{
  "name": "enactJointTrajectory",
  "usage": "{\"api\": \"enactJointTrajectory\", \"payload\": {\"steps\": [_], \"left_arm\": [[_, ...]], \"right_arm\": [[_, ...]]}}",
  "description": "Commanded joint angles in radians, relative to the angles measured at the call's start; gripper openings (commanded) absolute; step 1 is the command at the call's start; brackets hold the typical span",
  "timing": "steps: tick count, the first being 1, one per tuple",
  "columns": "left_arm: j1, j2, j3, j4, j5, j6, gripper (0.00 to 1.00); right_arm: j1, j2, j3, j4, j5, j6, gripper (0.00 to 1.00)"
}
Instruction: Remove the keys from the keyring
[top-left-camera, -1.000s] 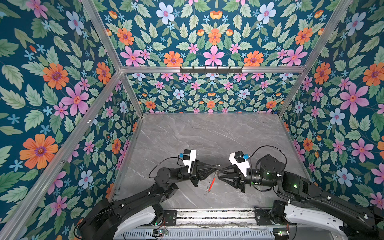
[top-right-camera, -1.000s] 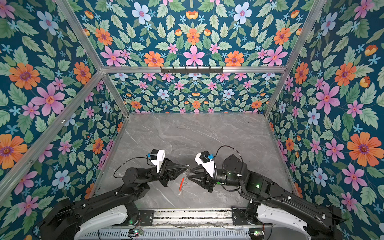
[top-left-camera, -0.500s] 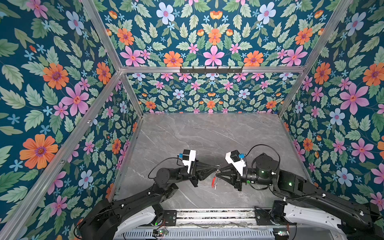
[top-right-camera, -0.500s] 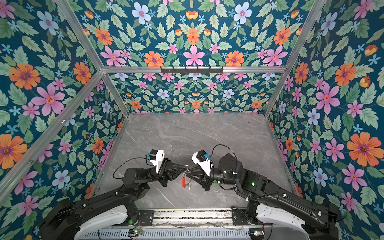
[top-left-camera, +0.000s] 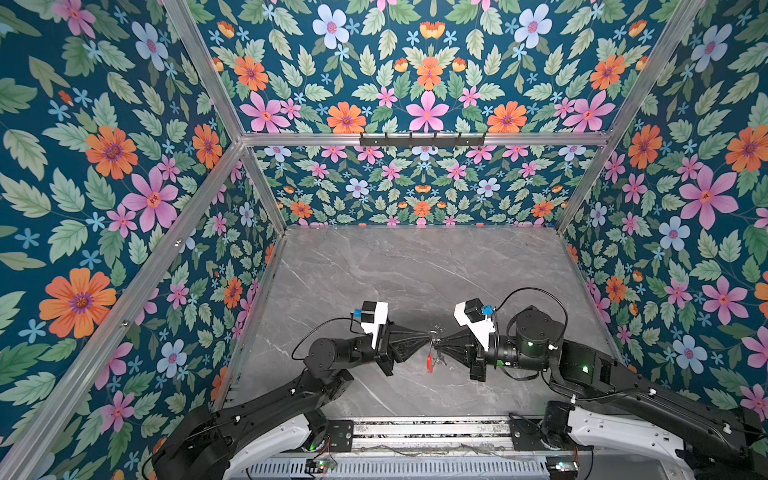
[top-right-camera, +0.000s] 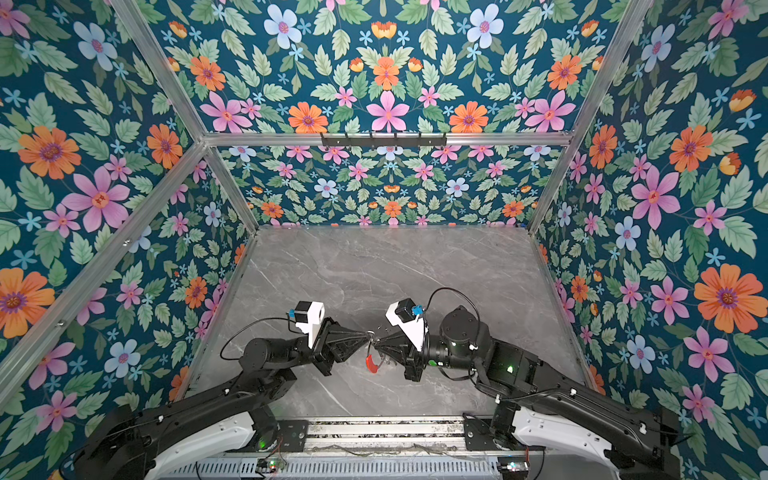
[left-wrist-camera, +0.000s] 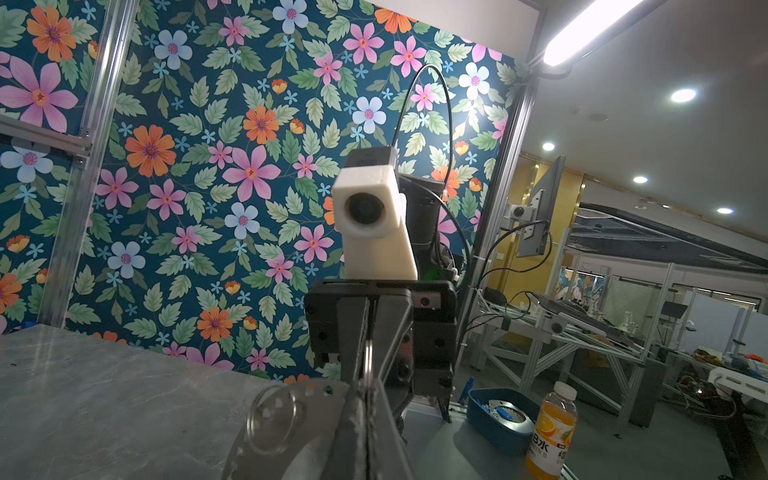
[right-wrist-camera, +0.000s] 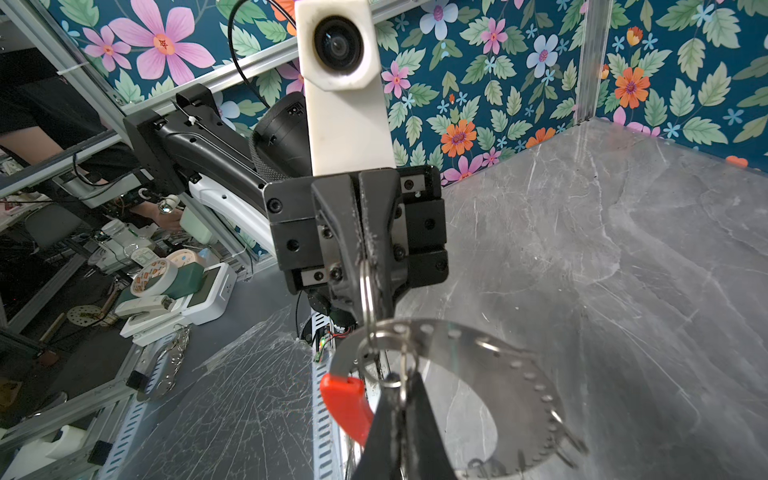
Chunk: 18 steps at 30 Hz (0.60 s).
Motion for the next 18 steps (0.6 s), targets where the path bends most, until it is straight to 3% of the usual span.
{"api": "enactJointTrajectory", "payload": {"steps": [1, 18], "left_arm": [[0.0, -0.011, -0.001, 0.013, -0.003, 0.026, 0.0], [0.0, -0.042, -0.026, 0.07, 0.018, 0.01, 0.0]], "right_arm": [[0.0, -0.011, -0.004, -0.005, 0.023, 0.011, 0.0], [-0.001, -0.038, 0.003, -0.053, 0.107, 0.003, 0.0]]}}
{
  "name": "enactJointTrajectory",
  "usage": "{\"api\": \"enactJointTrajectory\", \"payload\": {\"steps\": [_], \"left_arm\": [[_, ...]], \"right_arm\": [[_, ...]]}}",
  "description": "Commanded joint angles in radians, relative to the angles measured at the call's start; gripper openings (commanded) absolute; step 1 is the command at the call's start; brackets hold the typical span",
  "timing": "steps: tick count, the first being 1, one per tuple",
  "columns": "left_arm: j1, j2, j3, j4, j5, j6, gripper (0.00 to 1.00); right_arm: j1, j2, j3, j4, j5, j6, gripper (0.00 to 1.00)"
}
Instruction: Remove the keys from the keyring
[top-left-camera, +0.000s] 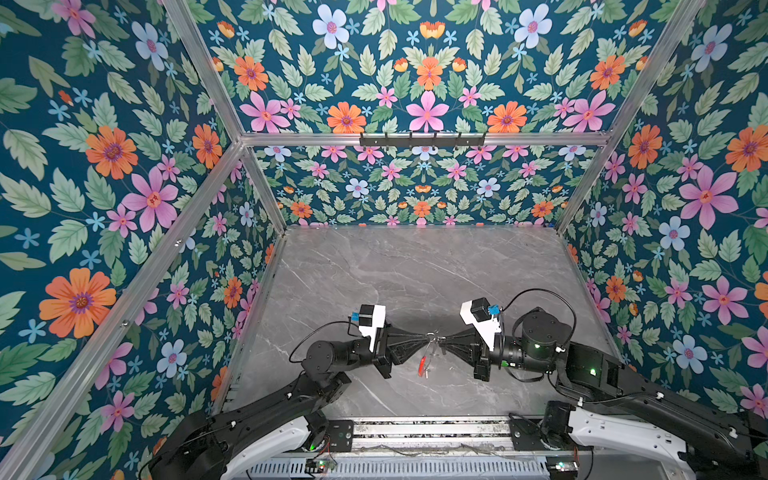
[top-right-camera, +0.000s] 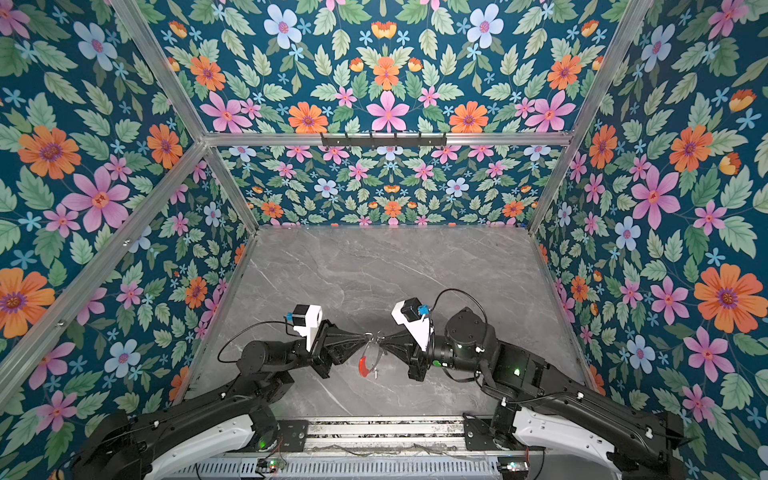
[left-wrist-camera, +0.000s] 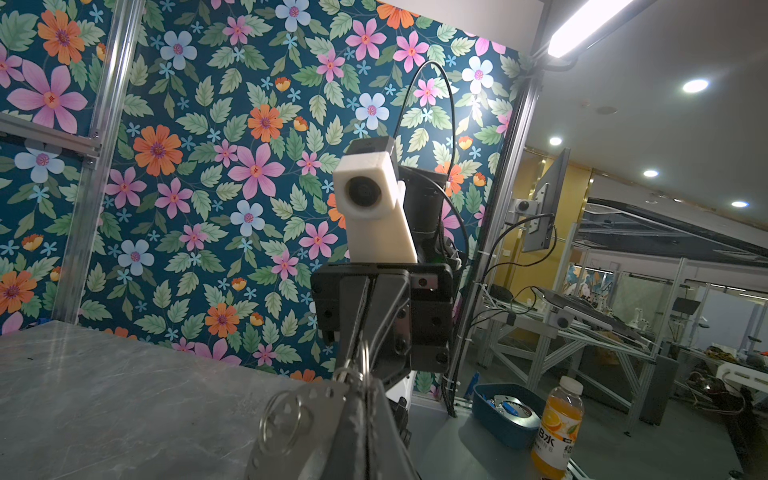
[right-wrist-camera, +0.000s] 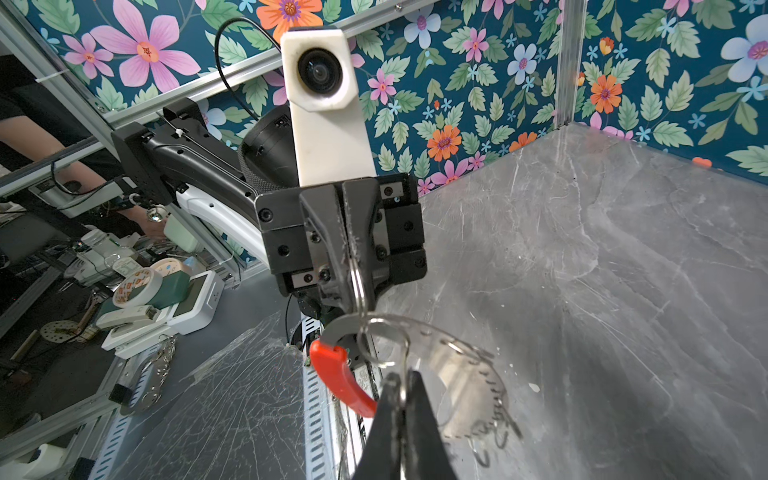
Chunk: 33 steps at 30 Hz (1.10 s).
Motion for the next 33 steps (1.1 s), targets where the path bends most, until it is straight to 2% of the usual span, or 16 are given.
{"api": "enactJointTrajectory", "payload": {"steps": [1, 10, 21, 26, 33], "left_arm": [[0.0, -0.006, -0.003, 0.101, 0.021, -0.015, 0.0], [0.0, 0.002, -0.006, 0.172, 0.045, -0.057, 0.0], [-0.001, -0.002, -0.002, 0.151, 0.066, -0.064, 0.0], [-0.001, -0.023, 0.022, 0.011, 0.09, -0.043, 0.0], [0.0, -0.109, 0.088, -0.366, 0.089, 0.079, 0.0]], "right_arm": [[-0.001, -0.005, -0.002, -0.024, 0.053, -0.001, 0.0], [-0.005, -0.009, -0.004, -0.022, 0.076, -0.003, 0.0], [-0.025, -0.02, 0.033, -0.071, 0.102, -0.029, 0.0], [-0.029, 0.002, 0.097, -0.142, 0.099, -0.055, 0.0], [-0.03, 0.055, 0.187, -0.231, 0.095, -0.084, 0.0]]}}
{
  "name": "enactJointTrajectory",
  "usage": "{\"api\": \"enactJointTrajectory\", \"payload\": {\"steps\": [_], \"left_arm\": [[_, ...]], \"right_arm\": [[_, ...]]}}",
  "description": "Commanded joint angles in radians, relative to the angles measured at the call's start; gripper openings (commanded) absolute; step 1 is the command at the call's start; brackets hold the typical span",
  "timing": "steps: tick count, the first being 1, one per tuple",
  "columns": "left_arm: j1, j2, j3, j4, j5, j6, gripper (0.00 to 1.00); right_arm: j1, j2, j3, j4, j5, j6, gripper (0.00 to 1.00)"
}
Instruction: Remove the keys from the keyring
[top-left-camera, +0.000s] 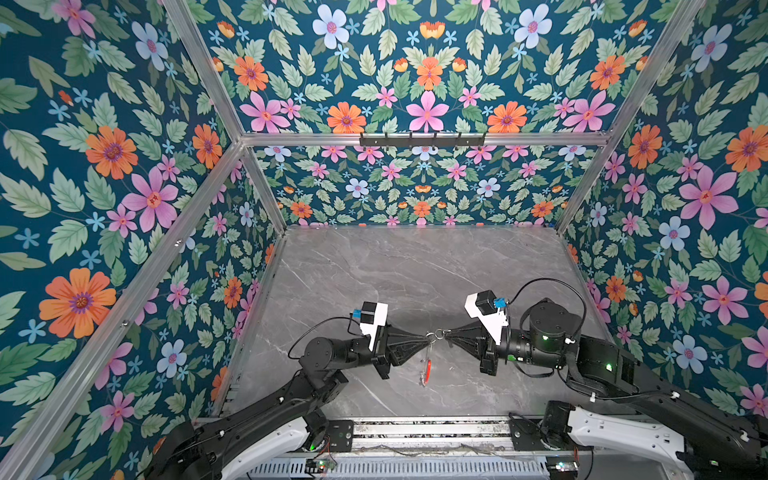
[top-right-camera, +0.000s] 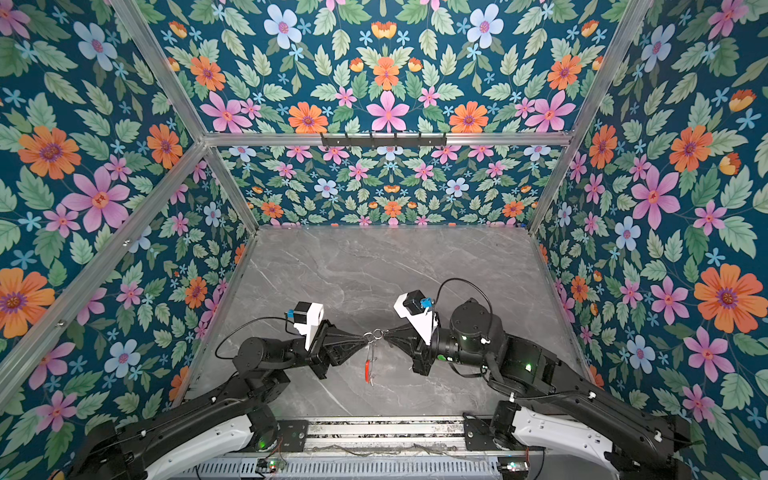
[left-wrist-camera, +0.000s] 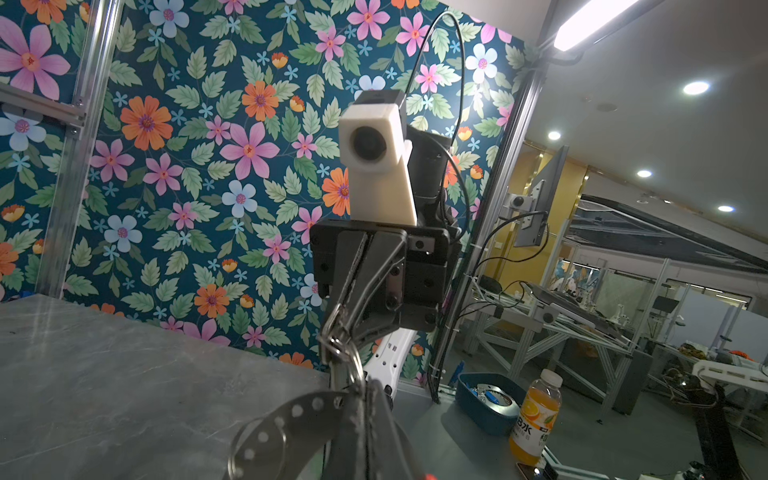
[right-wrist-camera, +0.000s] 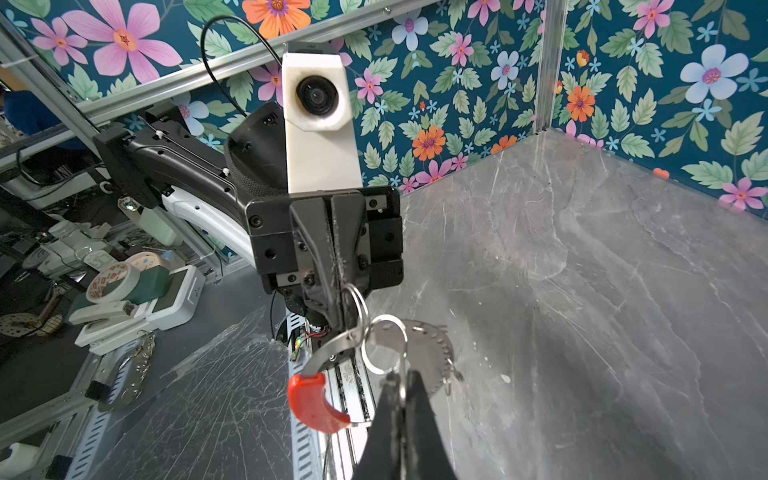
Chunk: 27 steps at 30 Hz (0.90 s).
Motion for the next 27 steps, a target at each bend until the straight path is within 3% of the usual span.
{"api": "enactJointTrajectory", "payload": {"steps": [1, 10, 27], "left_arm": [[0.0, -0.035, 0.033, -0.179, 0.044, 0.091, 0.0], [0.0, -0.042, 0.093, -0.381, 0.08, 0.158, 0.0], [0.0, 0.064, 0.111, -0.277, 0.239, 0.108, 0.0]], "right_arm": [[-0.005, 0.021, 0.041, -0.067, 0.07, -0.03, 0.0], [-0.004, 0.099, 0.171, -0.198, 0.045, -0.091, 0.0], [-0.006, 0.259, 0.397, -0.401, -0.057, -0.277, 0.0]]}}
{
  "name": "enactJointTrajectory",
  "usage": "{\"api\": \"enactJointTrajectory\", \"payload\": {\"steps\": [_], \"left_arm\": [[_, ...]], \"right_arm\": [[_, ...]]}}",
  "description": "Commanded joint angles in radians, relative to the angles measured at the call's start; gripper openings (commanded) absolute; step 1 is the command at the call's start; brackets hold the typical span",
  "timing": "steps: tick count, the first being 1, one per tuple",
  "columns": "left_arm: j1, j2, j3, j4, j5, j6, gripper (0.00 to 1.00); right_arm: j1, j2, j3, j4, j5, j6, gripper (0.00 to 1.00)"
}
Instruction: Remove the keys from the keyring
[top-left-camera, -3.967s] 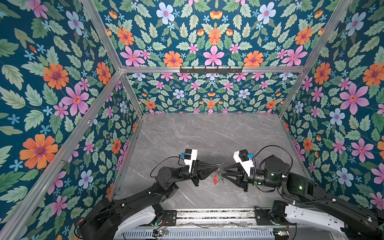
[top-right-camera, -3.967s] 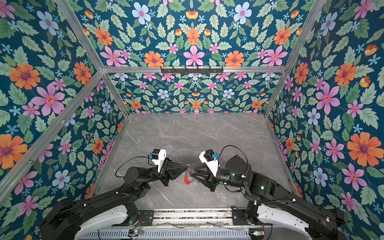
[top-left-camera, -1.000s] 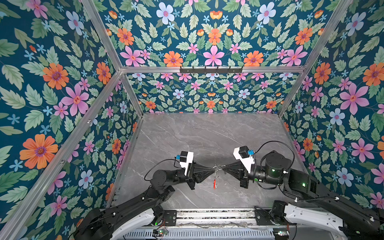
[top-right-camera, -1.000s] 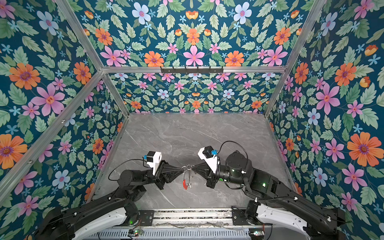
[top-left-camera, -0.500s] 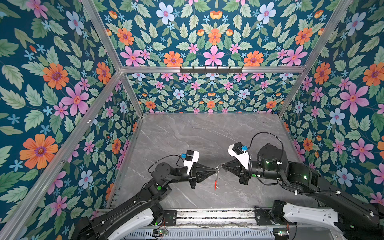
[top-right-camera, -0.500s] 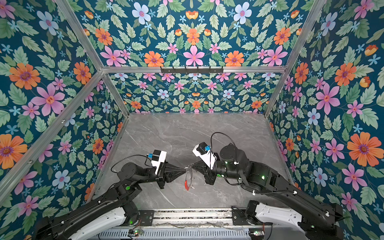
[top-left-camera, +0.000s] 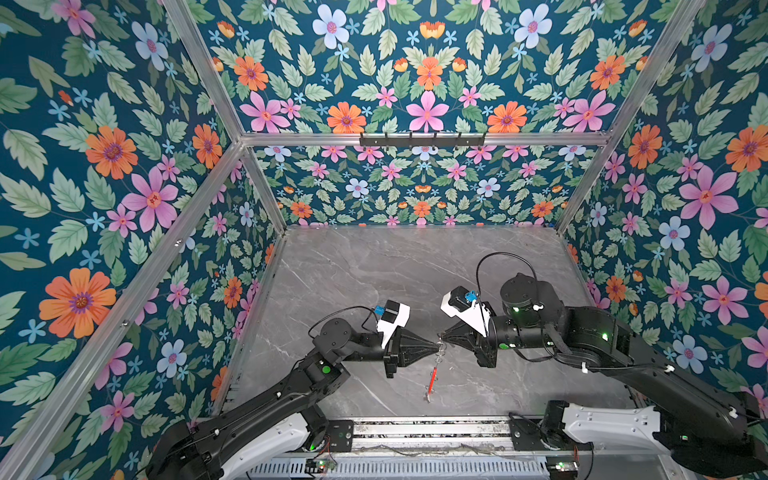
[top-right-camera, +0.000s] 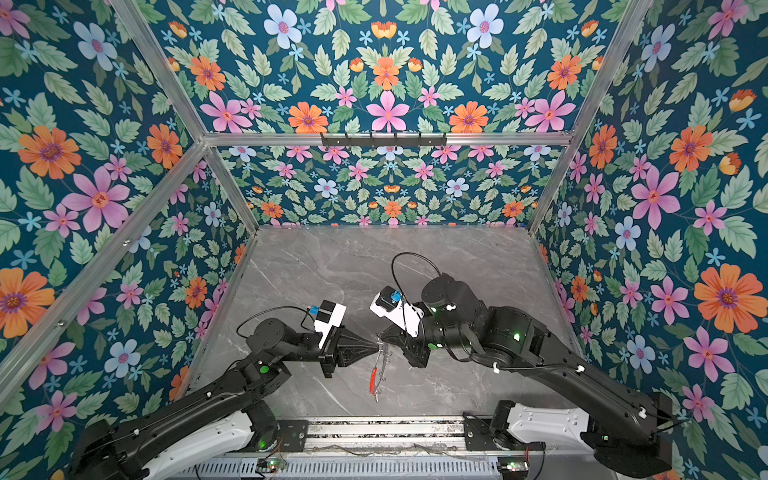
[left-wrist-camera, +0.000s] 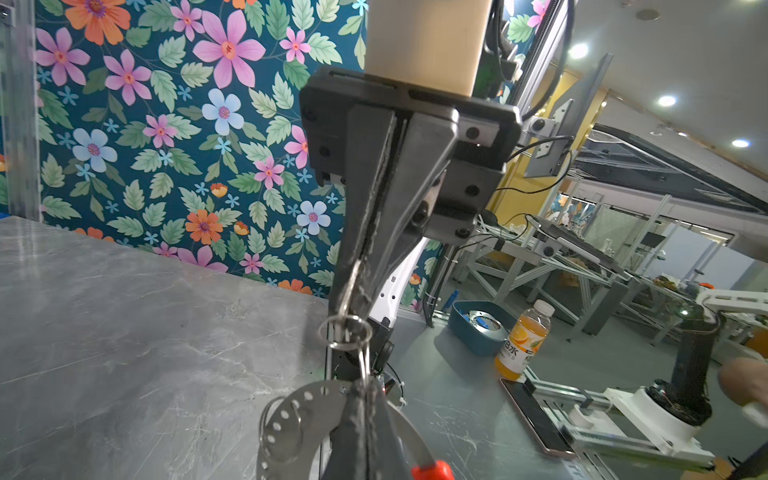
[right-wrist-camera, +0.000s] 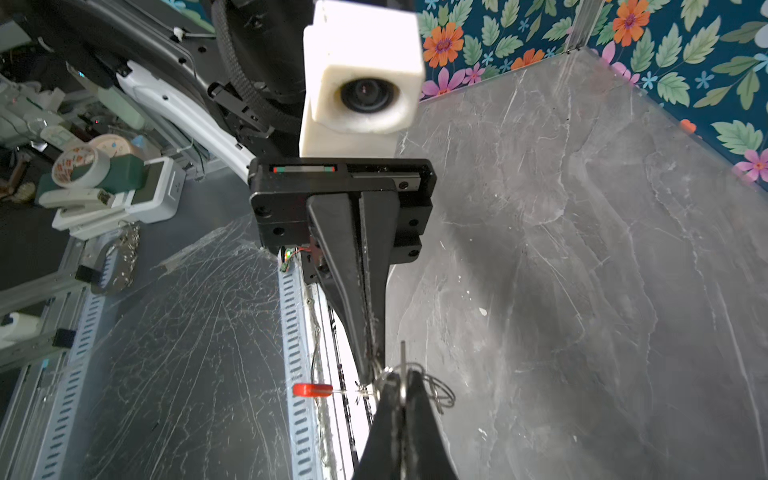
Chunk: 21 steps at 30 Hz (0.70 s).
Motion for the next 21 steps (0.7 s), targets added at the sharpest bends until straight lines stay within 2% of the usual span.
{"api": "enactJointTrajectory", "payload": {"steps": [1, 10, 17, 21], "left_arm": [[-0.001, 0.013, 0.0, 0.04, 0.092, -0.027, 0.0], [-0.003, 0.073, -0.057, 0.367, 0.087, -0.179, 0.0], [-0.002, 0.077, -0.127, 0.539, -0.048, -0.214, 0.0], [-0.002, 0.082, -0.168, 0.65, -0.12, -0.219, 0.0]], "right_arm": [[0.0, 0.017, 0.026, 0.035, -0.004, -0.065, 0.0], [-0.001, 0.09, 0.057, 0.092, -0.084, -0.096, 0.0], [-0.001, 0.113, 0.084, 0.102, -0.08, -0.066, 0.34], [0.0, 0.12, 0.106, 0.099, -0.053, -0.042, 0.43]]}}
